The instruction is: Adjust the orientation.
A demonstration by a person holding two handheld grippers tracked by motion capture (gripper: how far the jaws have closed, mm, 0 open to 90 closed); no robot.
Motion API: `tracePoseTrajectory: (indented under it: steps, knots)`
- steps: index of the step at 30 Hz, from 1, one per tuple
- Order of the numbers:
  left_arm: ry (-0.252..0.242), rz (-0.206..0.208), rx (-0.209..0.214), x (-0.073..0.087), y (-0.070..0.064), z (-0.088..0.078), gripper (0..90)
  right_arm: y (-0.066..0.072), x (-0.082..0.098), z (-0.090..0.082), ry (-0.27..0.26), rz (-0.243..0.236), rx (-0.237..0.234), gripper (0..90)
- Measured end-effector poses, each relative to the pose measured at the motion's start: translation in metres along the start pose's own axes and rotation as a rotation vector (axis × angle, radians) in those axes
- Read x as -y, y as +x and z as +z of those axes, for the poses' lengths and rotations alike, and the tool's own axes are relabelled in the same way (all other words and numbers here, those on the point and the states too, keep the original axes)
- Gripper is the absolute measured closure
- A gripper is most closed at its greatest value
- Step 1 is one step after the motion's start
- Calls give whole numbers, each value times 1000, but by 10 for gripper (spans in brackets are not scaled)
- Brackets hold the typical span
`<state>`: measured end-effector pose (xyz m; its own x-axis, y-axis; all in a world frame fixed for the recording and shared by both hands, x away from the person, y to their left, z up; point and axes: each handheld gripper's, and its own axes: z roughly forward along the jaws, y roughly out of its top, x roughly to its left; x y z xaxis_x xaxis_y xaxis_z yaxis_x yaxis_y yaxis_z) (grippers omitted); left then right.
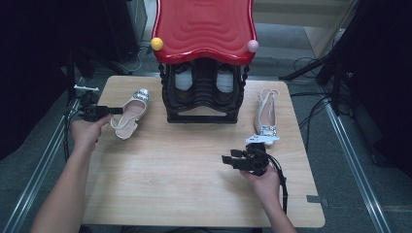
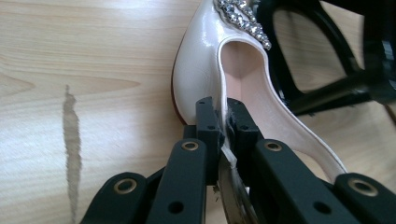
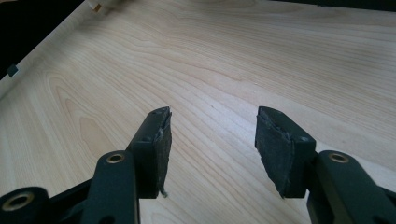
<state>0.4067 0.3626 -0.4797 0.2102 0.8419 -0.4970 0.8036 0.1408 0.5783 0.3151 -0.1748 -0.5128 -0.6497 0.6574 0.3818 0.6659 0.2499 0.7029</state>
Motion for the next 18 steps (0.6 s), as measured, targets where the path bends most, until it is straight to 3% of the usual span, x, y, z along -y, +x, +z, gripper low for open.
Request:
tracePoseTrajectory:
  steps: [4, 7, 15, 18]
  knots:
    - [10, -2, 33, 10, -3, -7, 863, 1, -3, 5, -3, -6, -15, 469]
    - [10, 10, 34, 19, -7, -11, 863, 3, -5, 7, -8, -7, -24, 469]
    - [17, 34, 86, 45, -26, -21, 863, 0, -15, 13, 0, -20, -25, 469]
    - [14, 42, 104, 54, -32, -26, 862, -4, -17, 14, -12, -3, -26, 470]
